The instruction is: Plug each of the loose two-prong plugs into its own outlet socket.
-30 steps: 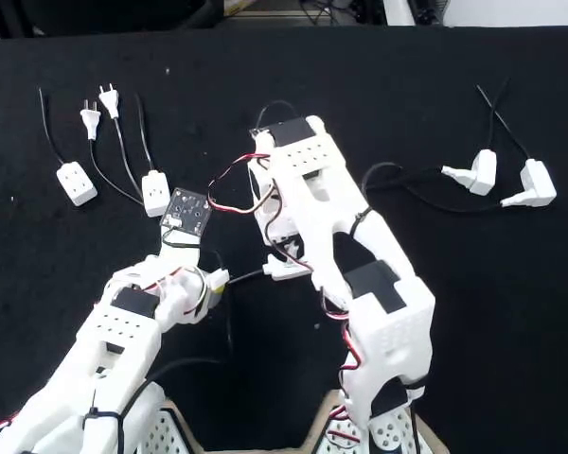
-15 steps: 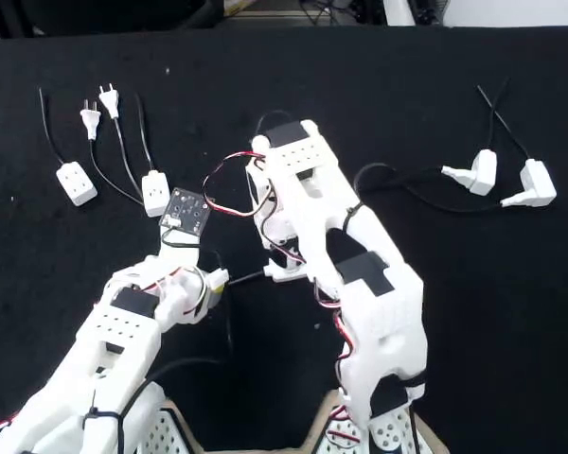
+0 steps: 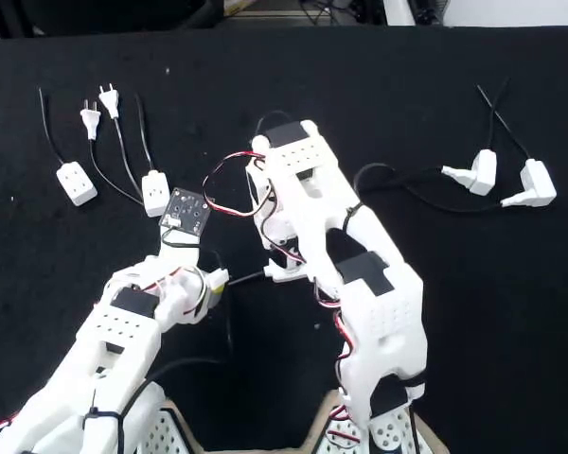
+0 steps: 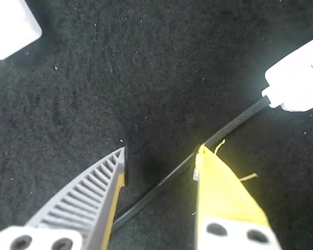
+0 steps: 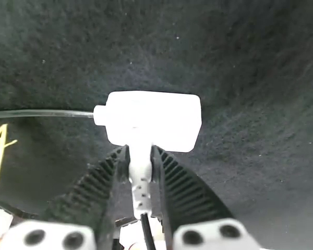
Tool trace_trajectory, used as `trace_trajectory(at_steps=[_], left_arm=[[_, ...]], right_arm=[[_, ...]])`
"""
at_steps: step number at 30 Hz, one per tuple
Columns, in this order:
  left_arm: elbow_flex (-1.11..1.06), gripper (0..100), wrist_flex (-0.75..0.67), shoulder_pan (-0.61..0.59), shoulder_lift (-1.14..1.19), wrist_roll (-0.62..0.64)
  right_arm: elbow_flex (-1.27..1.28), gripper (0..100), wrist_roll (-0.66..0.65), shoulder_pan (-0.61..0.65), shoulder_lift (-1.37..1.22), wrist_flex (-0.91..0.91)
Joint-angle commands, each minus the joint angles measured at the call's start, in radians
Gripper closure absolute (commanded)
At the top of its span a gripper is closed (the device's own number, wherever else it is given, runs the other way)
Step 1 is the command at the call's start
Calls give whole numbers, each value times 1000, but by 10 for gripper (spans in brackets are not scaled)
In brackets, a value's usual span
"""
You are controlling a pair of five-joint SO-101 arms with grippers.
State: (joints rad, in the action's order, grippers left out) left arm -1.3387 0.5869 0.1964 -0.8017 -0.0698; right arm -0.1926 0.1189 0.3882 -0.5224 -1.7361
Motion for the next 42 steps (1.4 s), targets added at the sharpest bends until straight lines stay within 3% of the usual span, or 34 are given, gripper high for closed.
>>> trace_trajectory(at_steps=[1,42], left_arm=[[5,780,-15,-5,-23,-3],[5,780,-11,-5,-23,-3]], right_arm=[[-15,988,6,8,16,-2],[58,988,5,12,16,124]])
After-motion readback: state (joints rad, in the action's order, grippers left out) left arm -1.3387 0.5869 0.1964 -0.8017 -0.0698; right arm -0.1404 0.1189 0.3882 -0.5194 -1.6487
